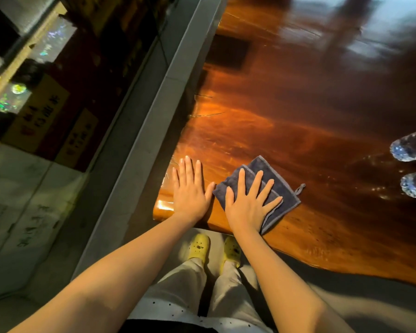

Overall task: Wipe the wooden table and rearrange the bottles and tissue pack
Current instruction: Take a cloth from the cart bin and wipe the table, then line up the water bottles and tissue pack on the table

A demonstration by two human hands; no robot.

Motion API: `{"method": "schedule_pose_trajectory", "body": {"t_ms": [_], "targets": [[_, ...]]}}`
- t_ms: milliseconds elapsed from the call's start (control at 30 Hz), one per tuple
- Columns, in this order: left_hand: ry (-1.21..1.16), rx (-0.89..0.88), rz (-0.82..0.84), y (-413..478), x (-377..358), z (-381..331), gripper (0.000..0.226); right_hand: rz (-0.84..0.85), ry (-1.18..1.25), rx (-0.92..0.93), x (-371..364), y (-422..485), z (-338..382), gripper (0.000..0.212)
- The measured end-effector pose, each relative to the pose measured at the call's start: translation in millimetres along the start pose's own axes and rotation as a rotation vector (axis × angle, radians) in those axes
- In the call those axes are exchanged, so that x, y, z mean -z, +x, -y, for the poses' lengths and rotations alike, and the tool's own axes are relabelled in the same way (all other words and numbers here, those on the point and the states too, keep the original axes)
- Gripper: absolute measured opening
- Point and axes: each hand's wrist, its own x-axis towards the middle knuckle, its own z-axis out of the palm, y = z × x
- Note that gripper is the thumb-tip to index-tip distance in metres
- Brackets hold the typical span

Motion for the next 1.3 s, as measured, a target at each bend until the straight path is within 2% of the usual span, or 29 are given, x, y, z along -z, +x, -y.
{"method": "schedule_pose_trajectory", "body": {"t_ms": [200,433,633,833,967,1067,1167,1300], "targets": [[-0.081,-0.084,-0.044,-2,-4,23,0.055,0.015,-0.019,0.095,-6,3,42,0.064],[-0.202,-0.128,0.001,0,-2,38,0.053,0.048,-0.051,0.147,1,3,52,0.064],[-0.170,-0.162,0.053,16,31,34,0.042,0.193,-0.009,0.152,23,3,52,0.065],[-0.114,-0.134,0.316,46,82,-4,0.028,0.384,0.230,0.152,54,22,29,0.050],[0.001,-0.241,0.350,52,97,-53,0.034,0.436,0.513,0.097,77,32,3,0.041],[-0.006,-0.324,0.363,56,105,-97,0.036,0.318,0.732,-0.054,101,41,-33,0.037],[-0.046,-0.404,0.359,61,113,-145,0.049,0.136,0.830,-0.170,124,51,-85,0.035],[-0.240,-0.526,0.373,62,115,-214,0.068,-0.149,0.910,-0.369,152,61,-160,0.034]]}}
